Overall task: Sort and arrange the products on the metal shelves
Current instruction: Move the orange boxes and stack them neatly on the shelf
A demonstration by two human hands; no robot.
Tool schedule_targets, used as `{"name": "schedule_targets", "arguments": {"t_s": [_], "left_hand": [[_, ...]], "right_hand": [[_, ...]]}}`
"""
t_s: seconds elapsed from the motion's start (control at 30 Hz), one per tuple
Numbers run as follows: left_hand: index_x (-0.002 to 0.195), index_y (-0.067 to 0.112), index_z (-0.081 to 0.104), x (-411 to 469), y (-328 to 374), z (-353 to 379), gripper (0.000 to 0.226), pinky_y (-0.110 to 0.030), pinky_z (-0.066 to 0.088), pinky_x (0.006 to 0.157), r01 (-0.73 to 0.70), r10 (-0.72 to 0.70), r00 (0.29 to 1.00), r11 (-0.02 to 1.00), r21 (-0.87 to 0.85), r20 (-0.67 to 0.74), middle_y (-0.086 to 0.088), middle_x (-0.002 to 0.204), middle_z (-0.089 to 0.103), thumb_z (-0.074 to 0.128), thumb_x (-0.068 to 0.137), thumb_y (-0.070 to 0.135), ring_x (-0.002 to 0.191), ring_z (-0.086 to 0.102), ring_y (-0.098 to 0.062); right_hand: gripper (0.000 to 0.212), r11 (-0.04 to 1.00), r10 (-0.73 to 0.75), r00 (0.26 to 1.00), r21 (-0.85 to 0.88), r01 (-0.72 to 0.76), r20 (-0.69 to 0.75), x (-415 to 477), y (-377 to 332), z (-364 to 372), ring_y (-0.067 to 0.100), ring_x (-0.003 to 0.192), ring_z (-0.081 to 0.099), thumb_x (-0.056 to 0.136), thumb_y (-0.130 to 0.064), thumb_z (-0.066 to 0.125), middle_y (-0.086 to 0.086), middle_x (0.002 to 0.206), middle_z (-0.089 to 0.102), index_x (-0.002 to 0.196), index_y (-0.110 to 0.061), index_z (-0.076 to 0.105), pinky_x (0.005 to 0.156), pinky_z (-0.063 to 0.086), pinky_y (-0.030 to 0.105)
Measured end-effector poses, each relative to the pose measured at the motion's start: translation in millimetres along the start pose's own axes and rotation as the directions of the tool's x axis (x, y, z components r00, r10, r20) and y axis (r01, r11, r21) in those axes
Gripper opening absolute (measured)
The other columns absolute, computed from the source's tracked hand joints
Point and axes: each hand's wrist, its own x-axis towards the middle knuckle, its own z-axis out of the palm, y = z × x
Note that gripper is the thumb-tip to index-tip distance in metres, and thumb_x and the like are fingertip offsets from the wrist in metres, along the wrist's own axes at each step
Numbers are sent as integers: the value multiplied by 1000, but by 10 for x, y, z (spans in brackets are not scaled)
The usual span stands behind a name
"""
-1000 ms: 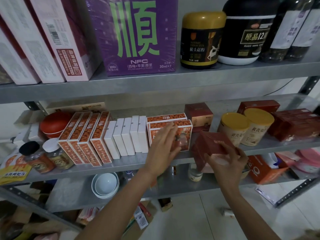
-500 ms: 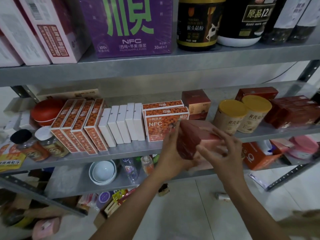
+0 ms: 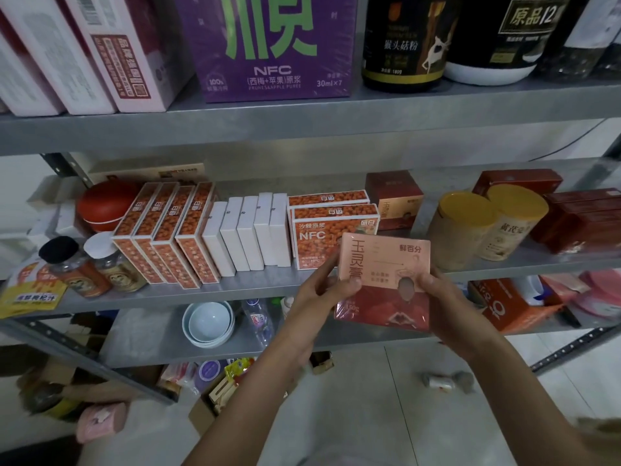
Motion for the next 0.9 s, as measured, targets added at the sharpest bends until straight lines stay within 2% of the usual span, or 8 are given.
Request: {"name": "schedule_targets", "arguments": {"t_s": [0.13,0.23,0.4,0.47,0.53,0.63,0.77,0.9], "left_hand": [[121,40,57,-41,36,18,58,-32,51,96,-42,48,998,986,164,-31,11,115,68,60,67,63,112,62,-15],[126,36,53,-59,10,30,43,-24,54,90,-150,177,978,965,214,-108,10,122,63,64,85,42,119,58,-15],[149,38,20,-121,9,154,111,-33,49,102,-169,182,983,925,341,-5,13,140,45,76,58,64,129,46,-6],[153,30,7,-97,11,195,128,-42,45,107,-129,149,989,896,424,-13,3,147,35,76,53,68,135,40,-15],[152,25,15,-85,3,214,121,-37,49,102,-118,135,991,917,382,-18,-1,143,42,81,56,60,130,47,-14],[131,30,47,-97,15,157,84,-18,53,83,-63,75,995,981,182,-60,8,114,64,86,59,51,102,63,0],[114,27,64,-106,39,14,68,-26,52,80,71,-71,997,997,-33,-17,1,107,73,83,57,57,100,68,-13],[111,26,67,-120,45,-2,57,-23,54,75,80,-75,996,990,-114,46,2,103,75,76,61,53,96,70,-10]], "right_hand": [[84,999,-18,987,-47,11,-161,22,30,104,26,105,69,74,-45,77,8,122,67,145,-22,38,93,53,51],[99,992,-86,943,-113,51,-323,34,30,201,25,111,64,60,-51,73,5,131,60,148,-29,33,93,54,49],[119,955,-203,905,-281,97,-375,26,-26,349,-5,92,53,49,-58,73,-25,106,48,153,-32,19,71,47,18],[105,943,-225,912,-313,114,-343,9,-49,378,-12,89,55,53,-57,72,-35,102,47,146,-43,25,72,49,15],[78,935,-255,917,-321,152,-307,-37,-101,408,-19,91,56,57,-58,69,-43,100,53,127,-57,35,64,50,10],[88,946,-231,929,-288,145,-289,-77,-176,378,4,112,54,60,-60,66,-21,127,49,141,-49,33,74,48,19],[87,994,-77,959,-95,53,-274,-47,-222,191,22,108,65,65,-46,75,0,128,60,143,-37,39,89,54,41],[91,989,121,992,94,-118,-22,-13,-163,79,28,112,65,71,-47,78,8,129,64,148,-29,32,92,54,46]]}}
